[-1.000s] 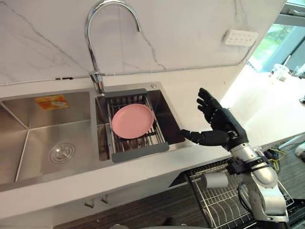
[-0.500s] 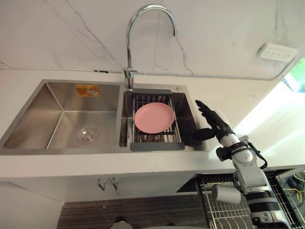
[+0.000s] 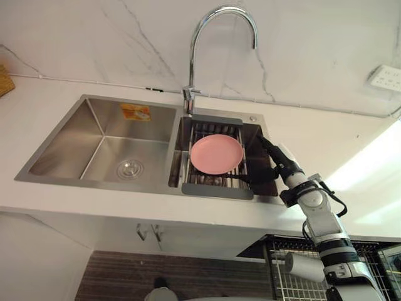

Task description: Walk over to the sink, pick up the cup, carry it to the dishwasher, place the cup inside the dishwasher, then close the dishwasher door

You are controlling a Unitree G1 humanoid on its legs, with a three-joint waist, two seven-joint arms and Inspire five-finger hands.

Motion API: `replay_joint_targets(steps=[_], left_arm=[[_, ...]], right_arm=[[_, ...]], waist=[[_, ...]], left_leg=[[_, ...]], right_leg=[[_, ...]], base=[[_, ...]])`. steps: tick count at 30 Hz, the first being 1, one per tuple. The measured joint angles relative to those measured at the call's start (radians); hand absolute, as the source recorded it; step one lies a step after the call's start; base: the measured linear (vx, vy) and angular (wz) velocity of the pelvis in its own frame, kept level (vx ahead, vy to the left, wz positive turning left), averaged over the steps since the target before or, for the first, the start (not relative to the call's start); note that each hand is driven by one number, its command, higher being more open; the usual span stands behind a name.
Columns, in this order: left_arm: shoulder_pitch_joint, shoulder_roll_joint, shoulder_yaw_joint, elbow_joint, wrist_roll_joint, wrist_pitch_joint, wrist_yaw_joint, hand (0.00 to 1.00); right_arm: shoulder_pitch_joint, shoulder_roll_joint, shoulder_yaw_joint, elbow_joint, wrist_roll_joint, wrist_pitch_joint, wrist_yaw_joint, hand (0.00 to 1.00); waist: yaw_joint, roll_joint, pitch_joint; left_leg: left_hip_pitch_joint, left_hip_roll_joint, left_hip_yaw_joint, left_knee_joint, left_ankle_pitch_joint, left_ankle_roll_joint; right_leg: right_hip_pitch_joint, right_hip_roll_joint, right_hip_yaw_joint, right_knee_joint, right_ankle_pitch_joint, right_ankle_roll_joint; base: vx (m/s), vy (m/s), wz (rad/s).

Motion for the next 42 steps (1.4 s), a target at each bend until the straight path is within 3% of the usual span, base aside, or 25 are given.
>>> replay_joint_targets(steps=[14, 25, 35, 42], left_arm=[[-0.005, -0.004, 0.000, -0.014, 0.057, 0.004, -0.006, 1.00], [-0.010, -0.009, 0.016, -0.041, 0.085, 0.027, 0.000, 1.00], [-0.016, -0.007, 0.017, -0.052, 0.095, 0.043, -0.002, 1.00], [-0.016, -0.006, 0.017, -0.065, 0.113, 0.049, -0.003, 1.00]], right_arm=[[-0.077, -0.003, 0.045, 0.056, -0.237, -0.016, -0.067, 1.00], [-0.154, -0.038, 0.156, 0.152, -0.336, -0.042, -0.062, 1.00], [-0.202, -0.039, 0.214, 0.199, -0.308, -0.063, -0.017, 1.00], [-0.205, -0.039, 0.214, 0.198, -0.262, -0.073, -0.019, 1.00]], waist=[[0.030, 0.011, -0.009], [0.050, 0.010, -0.010], [0.057, 0.007, -0.009], [0.059, 0.005, -0.009]], left_leg=[[-0.006, 0.000, -0.027, -0.003, 0.015, 0.000], [-0.007, 0.015, -0.055, -0.004, 0.018, -0.004], [-0.016, 0.008, -0.064, -0.003, 0.028, -0.014], [-0.020, -0.002, -0.054, -0.003, 0.029, -0.013]], right_leg=[[0.001, 0.000, -0.021, 0.017, -0.019, 0.004], [-0.021, -0.026, -0.044, 0.138, -0.101, 0.003], [-0.074, -0.095, -0.047, 0.308, -0.189, 0.002], [-0.107, -0.131, -0.026, 0.379, -0.215, 0.000]], base=[[0.02, 0.055, 0.06], [0.01, 0.043, 0.06], [0.01, 0.022, 0.04], [0.00, 0.030, -0.03]])
